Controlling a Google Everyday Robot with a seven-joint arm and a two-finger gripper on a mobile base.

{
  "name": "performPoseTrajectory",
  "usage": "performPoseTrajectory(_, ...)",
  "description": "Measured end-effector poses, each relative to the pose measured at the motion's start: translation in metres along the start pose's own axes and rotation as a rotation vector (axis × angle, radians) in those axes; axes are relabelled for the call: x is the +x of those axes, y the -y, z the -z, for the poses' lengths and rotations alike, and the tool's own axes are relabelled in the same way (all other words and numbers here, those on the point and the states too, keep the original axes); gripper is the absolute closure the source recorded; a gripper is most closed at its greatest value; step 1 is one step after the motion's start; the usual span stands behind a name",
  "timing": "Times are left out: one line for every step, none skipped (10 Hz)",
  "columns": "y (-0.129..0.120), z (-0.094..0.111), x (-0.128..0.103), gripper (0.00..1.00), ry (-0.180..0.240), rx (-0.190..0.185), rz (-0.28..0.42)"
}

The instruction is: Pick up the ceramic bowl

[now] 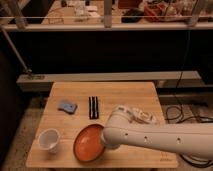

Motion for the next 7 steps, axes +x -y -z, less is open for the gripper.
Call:
performPoseTrajectory(0.0001, 0.0005, 0.0000, 0.97, -0.001, -0.001, 0.000)
performPoseTrajectory(0.0002, 0.0007, -0.0001, 0.97, 0.000, -0.002, 0.001)
performPoseTrajectory(0.0005, 0.0011, -0.0002, 0.97, -0.001, -0.004, 0.002)
performPoseTrajectory(0.0004, 0.0012, -0.0003, 0.97, -0.001, -0.005, 0.002)
performPoseTrajectory(0.0008, 0.0020, -0.0004, 0.97, -0.002, -0.006, 0.003)
performPoseTrajectory(0.0007, 0.0024, -0.0004, 0.97, -0.002, -0.008, 0.004)
performPoseTrajectory(0.0009, 0.0026, -0.0004, 0.97, -0.002, -0.009, 0.005)
